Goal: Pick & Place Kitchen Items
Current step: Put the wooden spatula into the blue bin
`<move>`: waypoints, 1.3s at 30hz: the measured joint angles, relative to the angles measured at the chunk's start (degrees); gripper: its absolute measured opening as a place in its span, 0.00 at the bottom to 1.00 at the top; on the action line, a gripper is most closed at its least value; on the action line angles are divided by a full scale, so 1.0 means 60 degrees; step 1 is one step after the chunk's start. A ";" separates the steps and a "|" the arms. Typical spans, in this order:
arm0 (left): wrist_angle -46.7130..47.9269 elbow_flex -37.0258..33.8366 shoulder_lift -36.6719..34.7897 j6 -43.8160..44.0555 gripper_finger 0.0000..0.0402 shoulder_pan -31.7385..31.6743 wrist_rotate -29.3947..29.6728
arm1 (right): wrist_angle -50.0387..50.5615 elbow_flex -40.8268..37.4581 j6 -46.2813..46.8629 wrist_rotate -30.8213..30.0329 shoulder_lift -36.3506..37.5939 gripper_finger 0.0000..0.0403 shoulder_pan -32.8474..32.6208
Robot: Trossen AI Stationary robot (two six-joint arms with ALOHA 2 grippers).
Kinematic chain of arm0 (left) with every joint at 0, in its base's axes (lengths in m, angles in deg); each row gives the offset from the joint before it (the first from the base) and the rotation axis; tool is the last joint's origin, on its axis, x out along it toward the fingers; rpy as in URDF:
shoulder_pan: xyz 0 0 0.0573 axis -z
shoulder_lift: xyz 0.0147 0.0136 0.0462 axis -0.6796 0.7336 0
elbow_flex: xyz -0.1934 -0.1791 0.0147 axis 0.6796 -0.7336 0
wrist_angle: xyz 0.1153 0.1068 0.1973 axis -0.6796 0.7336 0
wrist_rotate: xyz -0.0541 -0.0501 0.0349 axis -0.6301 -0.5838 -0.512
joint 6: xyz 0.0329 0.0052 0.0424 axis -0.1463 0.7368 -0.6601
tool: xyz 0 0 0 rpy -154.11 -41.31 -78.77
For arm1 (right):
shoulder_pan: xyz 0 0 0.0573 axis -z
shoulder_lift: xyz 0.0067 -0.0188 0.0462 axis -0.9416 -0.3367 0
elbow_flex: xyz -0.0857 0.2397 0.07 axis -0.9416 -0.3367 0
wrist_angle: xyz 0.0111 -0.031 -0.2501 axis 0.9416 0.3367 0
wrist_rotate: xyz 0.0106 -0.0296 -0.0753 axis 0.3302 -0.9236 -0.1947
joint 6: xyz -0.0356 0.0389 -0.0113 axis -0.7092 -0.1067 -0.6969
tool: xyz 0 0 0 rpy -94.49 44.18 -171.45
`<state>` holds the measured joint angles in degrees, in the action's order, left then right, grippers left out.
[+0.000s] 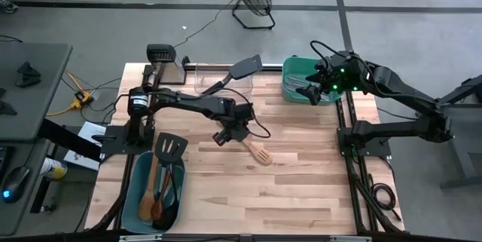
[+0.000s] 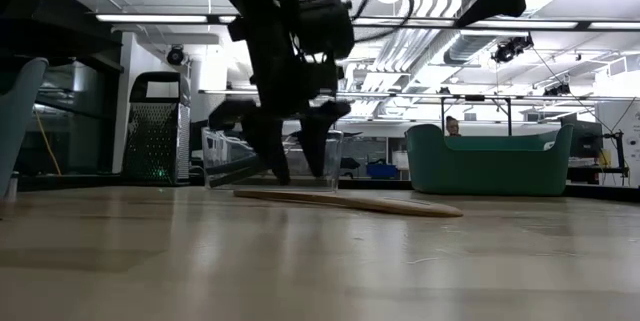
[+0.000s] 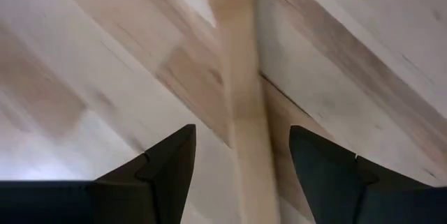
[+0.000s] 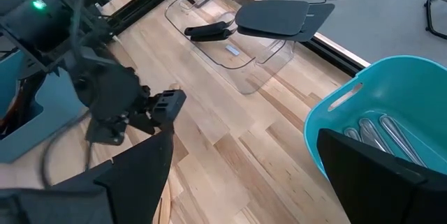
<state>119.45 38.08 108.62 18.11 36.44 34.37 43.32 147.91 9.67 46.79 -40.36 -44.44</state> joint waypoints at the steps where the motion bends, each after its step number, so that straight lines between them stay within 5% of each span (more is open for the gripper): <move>1: 0.0077 -0.0018 0.0030 0.0020 0.57 0.0000 0.0001 | 0.0000 0.0000 0.0003 0.0000 0.0000 0.87 -0.0003; 21: 0.0166 0.0066 0.0772 0.1314 0.56 -0.0007 -0.0250 | 0.0204 0.0000 0.0222 0.0204 0.0000 0.87 -0.0003; 39: 0.0602 0.0036 0.1001 0.1933 0.21 0.0000 -0.0513 | 0.0211 0.0000 0.0222 0.0182 0.0000 0.87 -0.0001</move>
<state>123.06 38.30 114.63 29.71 36.44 31.29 44.58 147.91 11.00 47.89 -40.36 -44.45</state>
